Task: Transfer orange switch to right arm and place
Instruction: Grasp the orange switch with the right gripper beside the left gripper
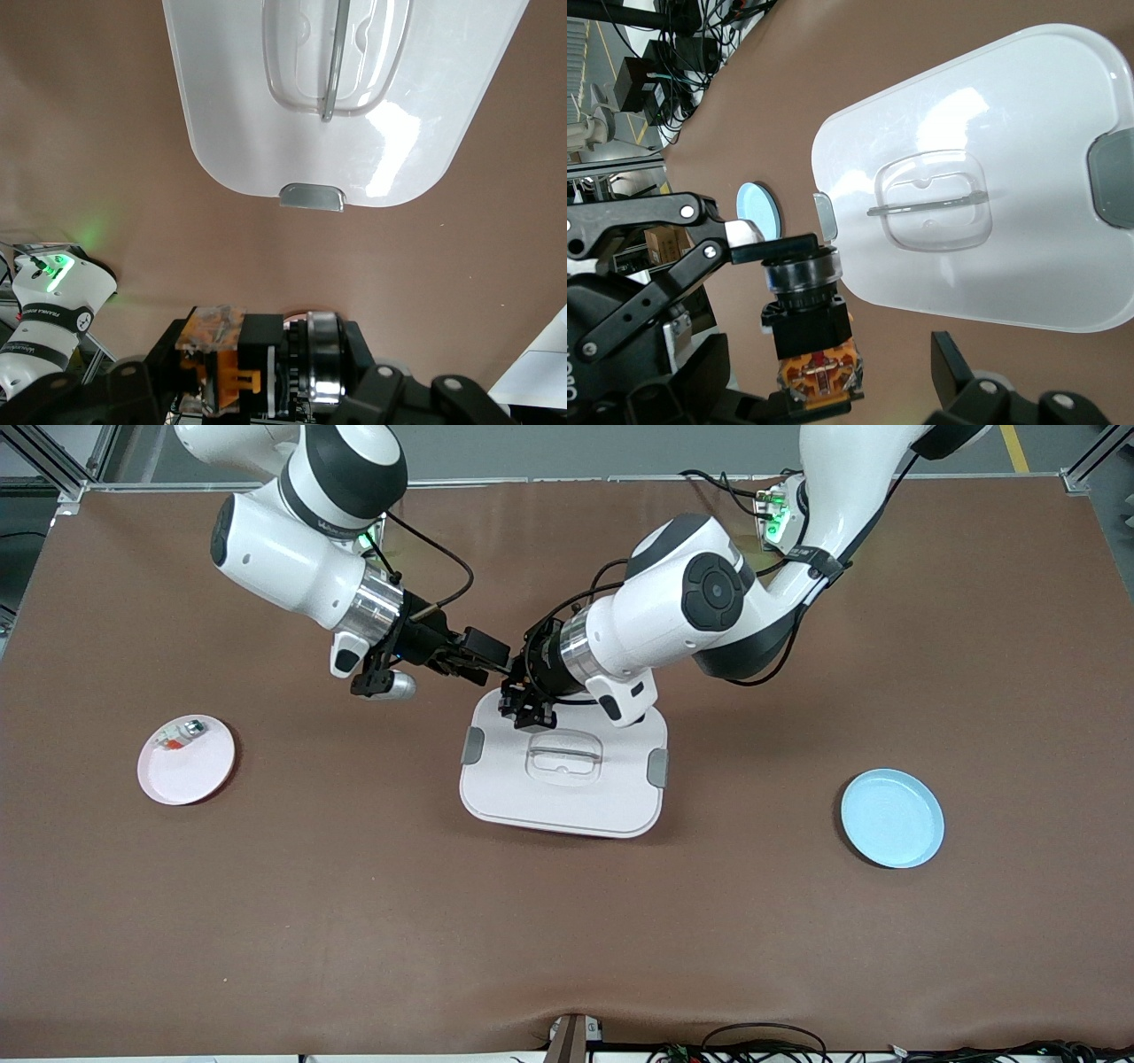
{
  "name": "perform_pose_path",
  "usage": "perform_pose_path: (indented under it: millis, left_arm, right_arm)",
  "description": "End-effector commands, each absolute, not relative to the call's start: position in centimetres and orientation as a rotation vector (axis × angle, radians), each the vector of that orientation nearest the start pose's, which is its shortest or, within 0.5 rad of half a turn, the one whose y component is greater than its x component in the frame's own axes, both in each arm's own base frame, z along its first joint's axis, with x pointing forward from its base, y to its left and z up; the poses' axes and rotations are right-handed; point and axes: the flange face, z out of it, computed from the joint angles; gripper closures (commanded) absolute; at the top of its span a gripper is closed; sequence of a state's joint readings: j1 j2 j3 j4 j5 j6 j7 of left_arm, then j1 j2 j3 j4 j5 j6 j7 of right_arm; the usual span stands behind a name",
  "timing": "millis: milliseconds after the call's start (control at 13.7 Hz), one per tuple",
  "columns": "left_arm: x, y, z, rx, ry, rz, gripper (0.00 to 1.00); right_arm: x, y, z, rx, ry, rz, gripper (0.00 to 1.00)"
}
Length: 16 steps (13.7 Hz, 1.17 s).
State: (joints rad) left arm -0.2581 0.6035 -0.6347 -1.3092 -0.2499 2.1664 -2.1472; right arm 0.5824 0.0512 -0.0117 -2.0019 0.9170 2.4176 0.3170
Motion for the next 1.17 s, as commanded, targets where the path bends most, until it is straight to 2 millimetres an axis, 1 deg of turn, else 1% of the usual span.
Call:
perform_pose_path:
  millis: [0, 146, 219, 292, 365, 438, 511, 584, 657, 730, 803, 1022, 1095]
  left_arm:
    - [54.39, -50.44, 48.64, -2.473, -2.317, 0.978, 1.00]
    - [54.52, -50.36, 48.61, -2.471, -2.320, 0.979, 1.00]
    - [54.44, -50.44, 48.61, -2.472, -2.318, 0.979, 1.00]
    - [54.44, -50.44, 48.61, -2.472, -2.318, 0.979, 1.00]
    - [54.44, -50.44, 48.61, -2.472, -2.318, 0.979, 1.00]
    - [54.44, -50.44, 48.61, -2.471, -2.318, 0.981, 1.00]
    - [54.52, -50.36, 48.61, -2.471, -2.320, 0.979, 1.00]
    - [54.50, -50.35, 48.71, -2.473, -2.321, 0.978, 1.00]
    - [54.51, -50.35, 48.73, -2.472, -2.323, 0.980, 1.00]
    - [54.49, -50.35, 48.72, -2.471, -2.321, 0.980, 1.00]
    - [54.49, -50.35, 48.72, -2.471, -2.321, 0.980, 1.00]
    - [54.53, -50.36, 48.63, -2.470, -2.322, 0.981, 1.00]
    - [54.51, -50.35, 48.73, -2.472, -2.323, 0.980, 0.90]
  right_arm:
    - [50.54, 33.14, 47.30, -2.307, 0.373, 0.012, 0.00]
    - [50.47, 33.31, 46.95, -2.317, 0.333, 0.003, 0.00]
    - [50.45, 33.30, 46.87, -2.320, 0.328, 0.001, 0.05]
    - [50.38, 33.39, 46.86, -2.320, 0.327, 0.004, 0.08]
    - [50.33, 33.46, 46.86, -2.321, 0.321, 0.003, 0.16]
    - [50.33, 33.46, 46.86, -2.324, 0.312, -0.001, 0.31]
    - [50.30, 33.55, 46.94, -2.329, 0.263, -0.021, 0.47]
    - [50.27, 33.53, 46.95, -2.332, 0.225, -0.037, 0.61]
    - [50.26, 33.53, 46.95, -2.334, 0.201, -0.047, 0.77]
    - [50.34, 33.47, 47.03, -2.334, 0.195, -0.052, 0.96]
    - [50.34, 33.47, 47.03, -2.333, 0.201, -0.050, 1.00]
    - [50.32, 33.48, 47.02, -2.333, 0.205, -0.046, 1.00]
    - [50.32, 33.48, 47.02, -2.333, 0.203, -0.047, 1.00]
